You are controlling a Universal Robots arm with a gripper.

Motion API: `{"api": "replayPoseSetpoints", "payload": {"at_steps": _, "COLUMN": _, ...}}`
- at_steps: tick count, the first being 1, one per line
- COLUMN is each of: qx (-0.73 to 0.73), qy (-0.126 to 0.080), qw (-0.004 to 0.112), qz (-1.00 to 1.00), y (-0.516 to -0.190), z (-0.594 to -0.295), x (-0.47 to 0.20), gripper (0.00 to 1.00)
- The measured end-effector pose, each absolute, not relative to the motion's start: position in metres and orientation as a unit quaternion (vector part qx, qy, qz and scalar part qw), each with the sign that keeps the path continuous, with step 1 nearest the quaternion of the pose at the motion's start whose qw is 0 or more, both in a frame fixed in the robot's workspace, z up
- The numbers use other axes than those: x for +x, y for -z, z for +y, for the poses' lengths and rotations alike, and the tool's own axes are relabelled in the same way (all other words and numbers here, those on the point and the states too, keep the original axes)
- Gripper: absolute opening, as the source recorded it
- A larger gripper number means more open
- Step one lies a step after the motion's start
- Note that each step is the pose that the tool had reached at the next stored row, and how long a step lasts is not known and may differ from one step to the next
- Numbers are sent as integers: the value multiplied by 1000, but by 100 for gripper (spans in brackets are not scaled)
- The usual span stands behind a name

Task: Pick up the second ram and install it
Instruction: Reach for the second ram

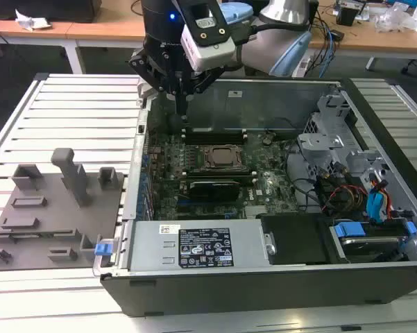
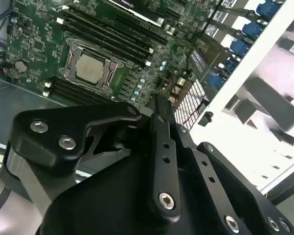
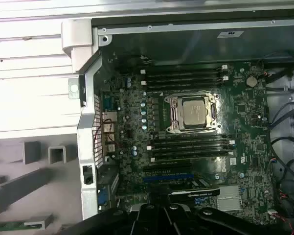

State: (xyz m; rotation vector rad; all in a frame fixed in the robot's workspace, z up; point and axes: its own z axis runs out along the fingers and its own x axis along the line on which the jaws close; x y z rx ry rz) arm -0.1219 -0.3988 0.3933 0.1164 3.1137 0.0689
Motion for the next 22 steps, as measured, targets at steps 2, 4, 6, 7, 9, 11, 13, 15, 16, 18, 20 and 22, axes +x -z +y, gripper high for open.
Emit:
{"api": "replayPoseSetpoints", "payload": {"at_steps": 2, "qx": 37, "qy": -22, "qw": 12, "qz": 999, "y": -393, "z": -399, "x": -127, "gripper": 11}}
{"api": "replayPoseSetpoints", "payload": {"at_steps": 4, "qx": 37, "qy": -22, "qw": 13, "qz": 999, "y": -393, "z": -399, "x": -138, "gripper": 11}}
{"api": "replayPoseSetpoints", "payload": {"at_steps": 6, "qx": 37, "qy": -22, "qw": 13, "qz": 999, "y": -393, "z": -399, "x": -141, "gripper": 11}}
{"api": "replayPoseSetpoints", "payload": {"at_steps": 7, "qx": 37, "qy": -22, "qw": 13, "qz": 999, "y": -393, "z": -399, "x": -143, "gripper": 11}}
{"api": "replayPoseSetpoints", "payload": {"at_steps": 9, "qx": 37, "qy": -22, "qw": 13, "qz": 999, "y": -393, "z": -399, "x": -147, "gripper": 11}}
{"api": "replayPoseSetpoints", "payload": {"at_steps": 11, "qx": 37, "qy": -22, "qw": 12, "qz": 999, "y": -393, "z": -399, "x": -151, "gripper": 11}}
{"api": "replayPoseSetpoints", "payload": {"at_steps": 13, "qx": 37, "qy": -22, "qw": 12, "qz": 999, "y": -393, "z": -399, "x": -155, "gripper": 11}}
{"api": "replayPoseSetpoints", "payload": {"at_steps": 15, "qx": 37, "qy": -22, "qw": 12, "qz": 999, "y": -393, "z": -399, "x": -157, "gripper": 11}}
{"api": "replayPoseSetpoints", "payload": {"at_steps": 16, "qx": 37, "qy": -22, "qw": 12, "qz": 999, "y": -393, "z": -399, "x": -158, "gripper": 11}}
{"api": "replayPoseSetpoints", "payload": {"at_steps": 18, "qx": 37, "qy": -22, "qw": 12, "qz": 999, "y": -393, "z": -399, "x": -161, "gripper": 11}}
{"api": "replayPoseSetpoints", "payload": {"at_steps": 20, "qx": 37, "qy": -22, "qw": 13, "qz": 999, "y": -393, "z": -399, "x": -163, "gripper": 11}}
{"api": "replayPoseSetpoints", "payload": {"at_steps": 22, "qx": 37, "qy": -22, "qw": 12, "qz": 999, "y": -393, "z": -399, "x": -168, "gripper": 11}}
